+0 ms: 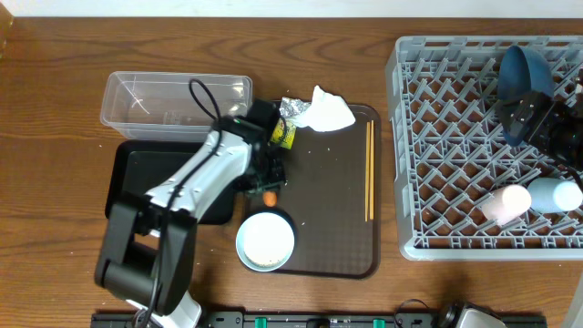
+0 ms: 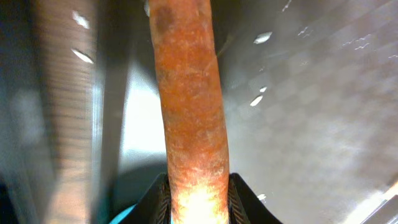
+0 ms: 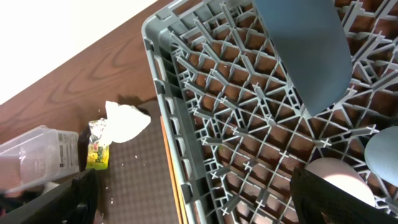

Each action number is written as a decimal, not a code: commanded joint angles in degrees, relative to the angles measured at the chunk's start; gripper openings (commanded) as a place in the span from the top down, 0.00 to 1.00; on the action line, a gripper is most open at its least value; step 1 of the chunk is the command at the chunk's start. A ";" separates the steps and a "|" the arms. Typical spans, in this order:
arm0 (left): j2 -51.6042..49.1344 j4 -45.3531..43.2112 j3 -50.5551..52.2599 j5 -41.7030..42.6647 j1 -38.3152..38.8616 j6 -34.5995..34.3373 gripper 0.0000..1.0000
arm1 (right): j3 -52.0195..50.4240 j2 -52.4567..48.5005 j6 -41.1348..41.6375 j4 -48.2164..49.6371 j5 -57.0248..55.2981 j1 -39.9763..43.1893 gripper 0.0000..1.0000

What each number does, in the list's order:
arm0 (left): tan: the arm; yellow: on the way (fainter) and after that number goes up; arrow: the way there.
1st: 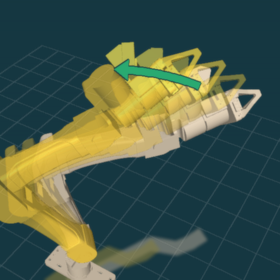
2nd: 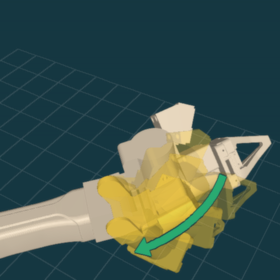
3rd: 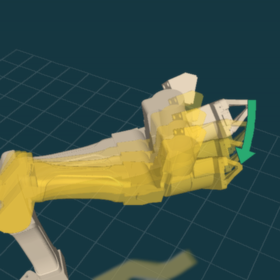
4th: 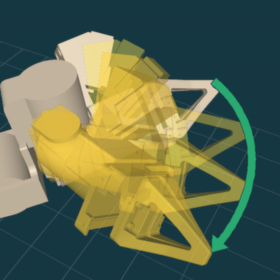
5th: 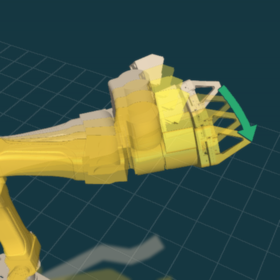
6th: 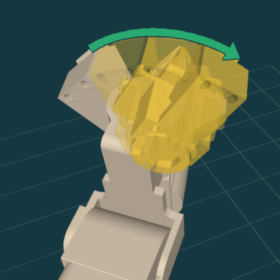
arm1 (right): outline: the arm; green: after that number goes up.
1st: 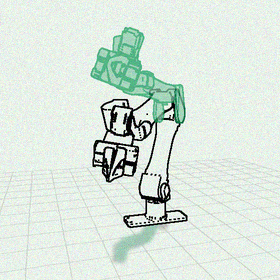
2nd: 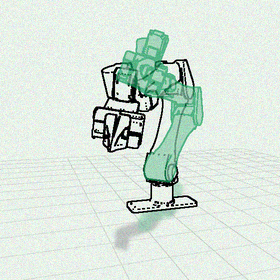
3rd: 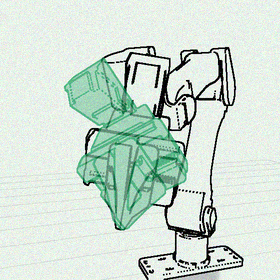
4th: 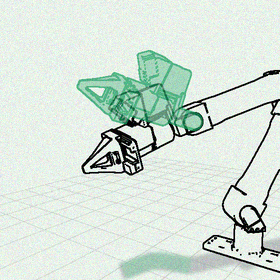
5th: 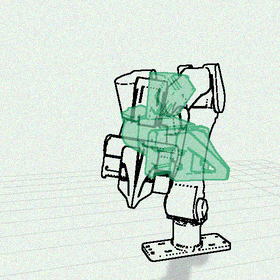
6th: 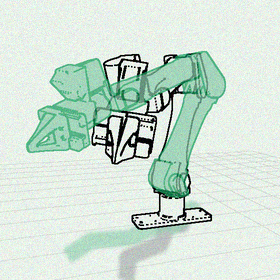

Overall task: Sort waste into correct bins and load items into the dishwasher rack
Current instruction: 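Move the carrot onto the black tray and release it, then reach the left gripper toward the white bowl on the brown tray, then lift the light-blue bowl and tip its rice onto the black tray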

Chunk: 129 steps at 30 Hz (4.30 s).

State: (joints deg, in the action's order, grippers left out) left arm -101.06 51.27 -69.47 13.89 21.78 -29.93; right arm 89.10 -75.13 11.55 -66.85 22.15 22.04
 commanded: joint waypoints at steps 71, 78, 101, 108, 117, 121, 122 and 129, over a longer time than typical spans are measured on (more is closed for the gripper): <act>13.70 3.78 17.79 -6.84 32.20 17.94 0.65 | 0.02 -0.04 1.73 3.19 0.42 -0.37 0.06; 8.39 1.14 18.34 -5.40 32.26 19.87 0.76 | 0.02 -0.04 1.73 2.36 0.59 -0.37 0.06; 4.83 -2.60 18.38 -1.20 32.13 21.35 0.83 | 0.02 -0.04 1.70 0.22 0.61 -0.37 0.07; 4.90 0.48 16.13 -1.03 31.78 21.33 0.94 | 0.02 -0.04 1.75 0.42 0.63 -0.37 0.07; 14.32 6.93 3.69 -0.94 23.23 21.09 0.94 | 0.02 -0.04 1.73 -0.02 0.63 -0.37 0.07; 19.93 5.84 2.19 1.84 15.87 20.28 0.93 | 0.02 -0.04 1.75 0.00 0.66 -0.37 0.07; 20.96 5.70 2.19 3.13 13.86 20.26 0.94 | 0.02 -0.04 1.77 0.00 0.66 -0.37 0.07; 27.08 5.09 2.23 14.93 -4.79 22.29 0.94 | 0.02 -0.04 1.75 -0.04 0.66 -0.37 0.07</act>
State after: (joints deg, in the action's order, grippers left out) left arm -76.23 56.62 -66.81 21.23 23.66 -9.13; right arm 89.10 -75.16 12.82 -66.70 22.26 22.04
